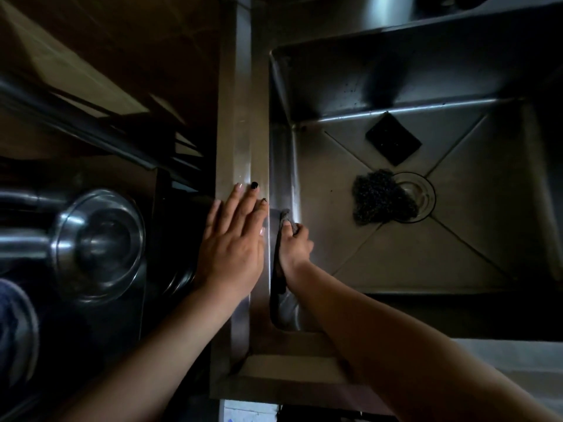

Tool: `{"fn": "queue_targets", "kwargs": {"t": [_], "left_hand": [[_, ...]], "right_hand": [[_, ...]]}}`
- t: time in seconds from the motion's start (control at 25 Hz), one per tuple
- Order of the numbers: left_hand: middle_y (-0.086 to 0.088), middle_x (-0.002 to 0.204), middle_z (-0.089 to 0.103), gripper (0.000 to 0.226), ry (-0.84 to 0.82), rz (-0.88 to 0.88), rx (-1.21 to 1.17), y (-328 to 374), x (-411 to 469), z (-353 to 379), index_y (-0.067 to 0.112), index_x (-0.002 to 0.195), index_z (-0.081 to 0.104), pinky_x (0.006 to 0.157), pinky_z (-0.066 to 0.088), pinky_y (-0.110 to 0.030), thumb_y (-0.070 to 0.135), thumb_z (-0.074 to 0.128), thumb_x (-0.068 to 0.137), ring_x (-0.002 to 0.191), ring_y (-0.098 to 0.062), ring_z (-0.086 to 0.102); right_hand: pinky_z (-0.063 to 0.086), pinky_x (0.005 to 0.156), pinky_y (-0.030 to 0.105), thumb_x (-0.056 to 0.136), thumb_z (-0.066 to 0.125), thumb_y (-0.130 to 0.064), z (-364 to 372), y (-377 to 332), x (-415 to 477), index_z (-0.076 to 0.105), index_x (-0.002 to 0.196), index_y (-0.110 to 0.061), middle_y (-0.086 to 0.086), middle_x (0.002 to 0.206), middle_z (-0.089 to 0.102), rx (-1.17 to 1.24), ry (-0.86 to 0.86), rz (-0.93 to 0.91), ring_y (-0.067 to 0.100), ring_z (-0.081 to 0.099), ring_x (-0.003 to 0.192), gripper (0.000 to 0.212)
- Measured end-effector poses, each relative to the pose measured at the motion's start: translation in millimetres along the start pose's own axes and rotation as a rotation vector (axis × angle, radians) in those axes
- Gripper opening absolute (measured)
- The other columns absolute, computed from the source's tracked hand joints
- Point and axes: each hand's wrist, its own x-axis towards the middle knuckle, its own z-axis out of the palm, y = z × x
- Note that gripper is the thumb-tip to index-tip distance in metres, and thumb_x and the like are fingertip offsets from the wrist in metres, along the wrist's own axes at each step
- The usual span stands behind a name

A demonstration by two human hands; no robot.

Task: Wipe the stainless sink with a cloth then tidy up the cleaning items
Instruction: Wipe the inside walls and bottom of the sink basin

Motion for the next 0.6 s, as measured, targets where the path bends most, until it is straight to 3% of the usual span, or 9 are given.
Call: {"fn": "queue_targets", "kwargs": {"t": [0.12, 0.24, 0.32, 0.48, 0.6], "left_hand": [[-0.009, 0.139, 0.046, 0.044, -0.002, -0.008, -0.010, -0.3, -0.1, 0.8, 0.009, 0.124, 0.054, 0.110, 0.019, -0.048, 0.019, 0.035, 0.086, 0.134, -0.029, 0.033], [-0.009, 0.140, 0.046, 0.043, 0.003, -0.020, -0.016, 0.9, -1.0, 0.7, 0.009, 0.125, 0.054, 0.111, 0.018, -0.046, 0.020, 0.033, 0.088, 0.135, -0.028, 0.031], [-0.010, 0.139, 0.047, 0.042, 0.025, -0.018, -0.012, 1.8, 0.2, 0.3, 0.008, 0.123, 0.055, 0.110, 0.020, -0.047, 0.019, 0.034, 0.089, 0.134, -0.029, 0.034], [-0.011, 0.137, 0.049, 0.040, 0.053, -0.016, -0.017, 3.9, 1.0, -2.3, 0.007, 0.122, 0.056, 0.109, 0.024, -0.049, 0.017, 0.036, 0.089, 0.132, -0.031, 0.037], [-0.010, 0.139, 0.047, 0.043, 0.031, -0.018, -0.020, 3.5, -0.3, -2.3, 0.007, 0.123, 0.055, 0.110, 0.022, -0.048, 0.018, 0.035, 0.087, 0.134, -0.030, 0.034]], "right_hand": [[0.026, 0.107, 0.042, 0.097, 0.031, -0.044, -2.0, 2.9, -12.2, 0.036, 0.134, -0.014, 0.020, 0.137, 0.033, -0.046, -0.025, 0.152, 0.039, 0.038, 0.124, 0.048], [0.028, 0.106, 0.043, 0.096, 0.032, -0.045, -7.2, 3.3, -34.9, 0.037, 0.133, -0.016, 0.019, 0.137, 0.034, -0.071, -0.047, 0.178, 0.039, 0.040, 0.122, 0.047], [0.030, 0.103, 0.040, 0.096, 0.035, -0.043, -10.7, -0.6, -48.8, 0.040, 0.130, -0.017, 0.017, 0.136, 0.036, -0.056, -0.055, 0.083, 0.038, 0.041, 0.121, 0.044], [0.034, 0.106, 0.039, 0.095, 0.042, -0.034, -14.9, -30.9, -47.1, 0.045, 0.113, -0.022, 0.011, 0.127, 0.042, 0.252, -0.090, -0.247, 0.026, 0.044, 0.118, 0.022], [0.032, 0.105, 0.035, 0.096, 0.039, -0.035, -11.1, -40.2, -27.9, 0.043, 0.121, -0.019, 0.010, 0.127, 0.037, 0.215, -0.078, -0.257, 0.025, 0.042, 0.117, 0.030]]}}
